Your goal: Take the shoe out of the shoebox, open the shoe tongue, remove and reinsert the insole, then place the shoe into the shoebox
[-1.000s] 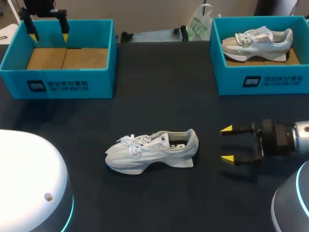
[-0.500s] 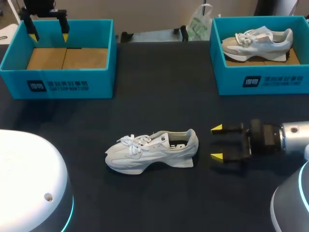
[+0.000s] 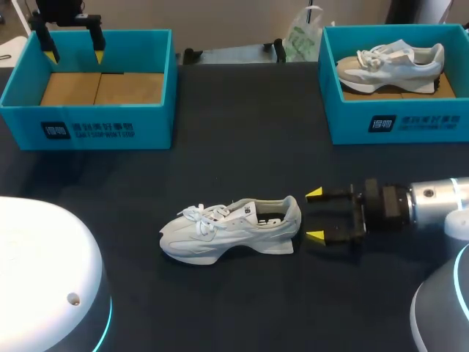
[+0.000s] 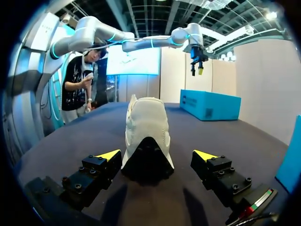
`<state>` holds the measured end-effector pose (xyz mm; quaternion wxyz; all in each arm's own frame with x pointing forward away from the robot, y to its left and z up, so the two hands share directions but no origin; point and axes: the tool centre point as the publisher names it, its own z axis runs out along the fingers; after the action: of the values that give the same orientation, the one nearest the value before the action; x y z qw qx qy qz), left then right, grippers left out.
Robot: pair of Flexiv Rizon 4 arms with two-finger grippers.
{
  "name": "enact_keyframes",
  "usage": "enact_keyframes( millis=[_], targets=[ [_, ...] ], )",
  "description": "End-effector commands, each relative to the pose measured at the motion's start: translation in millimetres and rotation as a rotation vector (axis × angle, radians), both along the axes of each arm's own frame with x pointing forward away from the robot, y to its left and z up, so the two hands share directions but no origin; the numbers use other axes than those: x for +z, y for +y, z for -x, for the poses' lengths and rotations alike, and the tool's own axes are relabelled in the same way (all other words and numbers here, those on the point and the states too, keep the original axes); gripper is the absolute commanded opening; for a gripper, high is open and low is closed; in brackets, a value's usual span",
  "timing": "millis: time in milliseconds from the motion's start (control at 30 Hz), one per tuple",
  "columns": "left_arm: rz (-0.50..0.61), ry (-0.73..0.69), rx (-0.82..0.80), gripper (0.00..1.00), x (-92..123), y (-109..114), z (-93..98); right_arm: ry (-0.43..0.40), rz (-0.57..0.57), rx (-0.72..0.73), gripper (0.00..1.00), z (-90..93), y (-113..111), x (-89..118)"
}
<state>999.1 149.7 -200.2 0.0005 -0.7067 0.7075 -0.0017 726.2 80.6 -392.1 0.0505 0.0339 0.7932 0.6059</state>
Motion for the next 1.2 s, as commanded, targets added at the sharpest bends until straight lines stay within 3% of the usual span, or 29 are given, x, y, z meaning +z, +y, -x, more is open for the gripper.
enact_keyframes(
  millis=[33,433,1200],
  targets=[
    [-0.001,0.001,0.0,1.0,0,0,-0.1,0.002,0.005,0.004,1.0,-1.9,8,-3],
    [-0.001,0.001,0.0,1.0,0,0,-0.1,-0.008,0.017,0.018,1.0,5.5,17,-4],
    [-0.001,0.001,0.0,1.0,0,0,-0.1,-0.019,0.03,0.024,1.0,2.1,40,-11]
  ],
)
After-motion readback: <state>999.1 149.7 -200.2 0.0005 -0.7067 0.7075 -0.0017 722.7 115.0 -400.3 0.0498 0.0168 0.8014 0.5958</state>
